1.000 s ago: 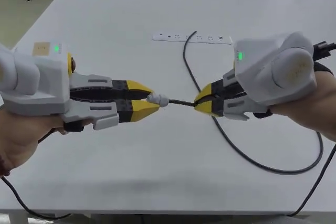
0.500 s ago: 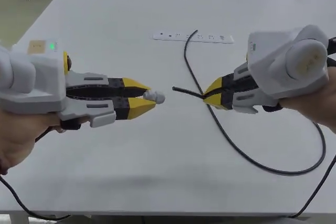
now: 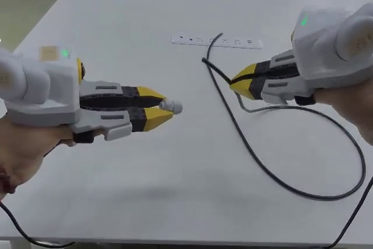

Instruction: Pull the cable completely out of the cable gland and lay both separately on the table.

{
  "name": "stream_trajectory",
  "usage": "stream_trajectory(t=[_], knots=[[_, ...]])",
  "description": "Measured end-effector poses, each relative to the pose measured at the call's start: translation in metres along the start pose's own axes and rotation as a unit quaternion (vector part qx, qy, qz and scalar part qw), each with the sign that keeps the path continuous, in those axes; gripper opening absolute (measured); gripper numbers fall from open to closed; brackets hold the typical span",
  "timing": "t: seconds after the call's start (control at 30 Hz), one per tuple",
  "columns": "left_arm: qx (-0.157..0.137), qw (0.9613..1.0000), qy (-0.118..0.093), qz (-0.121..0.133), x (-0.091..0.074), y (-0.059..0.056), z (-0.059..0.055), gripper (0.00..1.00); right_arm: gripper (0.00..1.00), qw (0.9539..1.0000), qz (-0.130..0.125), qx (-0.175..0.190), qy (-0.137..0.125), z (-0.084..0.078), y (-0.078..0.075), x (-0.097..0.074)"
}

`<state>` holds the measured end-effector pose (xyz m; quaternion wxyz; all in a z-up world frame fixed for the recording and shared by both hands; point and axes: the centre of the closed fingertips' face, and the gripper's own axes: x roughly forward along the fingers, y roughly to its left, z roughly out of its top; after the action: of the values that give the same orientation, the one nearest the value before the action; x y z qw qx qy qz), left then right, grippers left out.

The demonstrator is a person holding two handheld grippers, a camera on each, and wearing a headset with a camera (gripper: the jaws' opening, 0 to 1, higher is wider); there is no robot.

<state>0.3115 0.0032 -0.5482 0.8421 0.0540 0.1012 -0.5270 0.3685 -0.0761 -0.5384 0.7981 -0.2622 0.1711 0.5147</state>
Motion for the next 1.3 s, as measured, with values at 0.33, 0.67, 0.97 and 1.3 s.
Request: stream_trajectory(t=[0.33,0.67,0.97,1.3], knots=[[-0.014,0.9998,0.011,0.007,0.009,0.017,-0.026,0.15,0.0,0.9986,0.014,0.048,-0.019,-0.002,-0.012,0.043],[-0.032,0.9993,0.02,-0.003,0.018,0.027,-0.057,0.15,0.0,0.9972,0.044,0.058,-0.016,-0.013,-0.007,0.097],[-0.063,0.9978,0.02,-0.012,0.028,0.027,-0.089,0.15,0.0,0.9954,0.072,0.063,-0.007,-0.029,-0.001,0.14],[-0.085,0.996,0.022,-0.016,0.033,0.028,-0.112,0.16,0.0,0.9931,0.095,0.068,0.01,-0.048,0.006,0.174]])
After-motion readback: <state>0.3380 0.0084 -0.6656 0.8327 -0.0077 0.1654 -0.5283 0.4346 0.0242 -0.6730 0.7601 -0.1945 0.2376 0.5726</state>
